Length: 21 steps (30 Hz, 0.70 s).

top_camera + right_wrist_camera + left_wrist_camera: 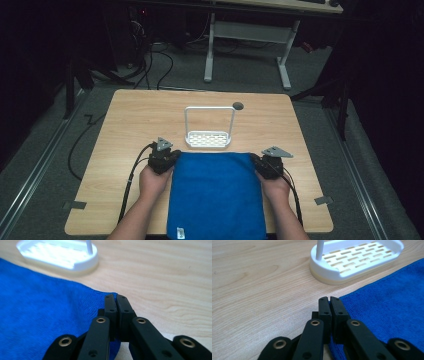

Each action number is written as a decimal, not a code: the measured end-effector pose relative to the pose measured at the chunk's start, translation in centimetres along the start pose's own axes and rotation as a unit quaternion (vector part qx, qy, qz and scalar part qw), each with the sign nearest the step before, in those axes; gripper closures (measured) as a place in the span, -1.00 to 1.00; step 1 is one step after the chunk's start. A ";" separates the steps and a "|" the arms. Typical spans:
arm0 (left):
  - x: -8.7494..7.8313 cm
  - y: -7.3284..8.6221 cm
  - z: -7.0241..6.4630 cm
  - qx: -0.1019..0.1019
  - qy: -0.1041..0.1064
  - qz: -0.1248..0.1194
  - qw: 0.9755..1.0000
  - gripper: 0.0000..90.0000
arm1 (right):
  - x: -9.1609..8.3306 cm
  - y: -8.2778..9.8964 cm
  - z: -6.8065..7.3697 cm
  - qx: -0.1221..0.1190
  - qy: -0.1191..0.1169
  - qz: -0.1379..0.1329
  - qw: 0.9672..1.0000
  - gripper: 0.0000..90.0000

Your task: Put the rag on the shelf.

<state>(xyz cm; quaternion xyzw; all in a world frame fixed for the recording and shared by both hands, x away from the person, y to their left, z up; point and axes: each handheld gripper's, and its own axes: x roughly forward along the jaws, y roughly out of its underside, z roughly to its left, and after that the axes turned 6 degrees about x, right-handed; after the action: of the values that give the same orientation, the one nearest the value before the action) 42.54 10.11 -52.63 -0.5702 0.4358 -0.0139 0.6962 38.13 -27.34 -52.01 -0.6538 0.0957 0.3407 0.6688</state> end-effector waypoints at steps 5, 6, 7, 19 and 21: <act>-1.9 -0.2 -0.8 0.000 0.000 -0.041 0.999 0.96 | -0.9 0.4 0.1 0.002 -0.010 -0.029 1.000 0.97; -2.3 -0.3 -1.0 -0.001 0.000 -0.051 0.999 0.96 | -1.2 0.4 0.1 0.007 -0.012 -0.035 0.999 0.97; -2.6 -0.3 -1.1 0.000 0.000 -0.057 0.998 0.96 | -1.5 0.3 0.2 0.009 -0.015 -0.042 0.999 0.97; -6.3 -1.2 -1.7 0.004 -0.015 -0.129 0.992 0.96 | -5.4 -1.2 2.3 -0.011 -0.018 -0.128 0.992 0.97; -6.9 -1.5 -1.7 0.004 -0.017 -0.141 0.990 0.96 | -5.8 -1.3 2.5 -0.013 -0.017 -0.141 0.990 0.97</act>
<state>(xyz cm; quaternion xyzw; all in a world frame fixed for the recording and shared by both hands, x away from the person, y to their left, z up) 37.87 11.84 -47.31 -0.6236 0.3391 -0.1042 0.6967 33.72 -26.75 -47.33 -0.6636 -0.0134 0.2560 0.7028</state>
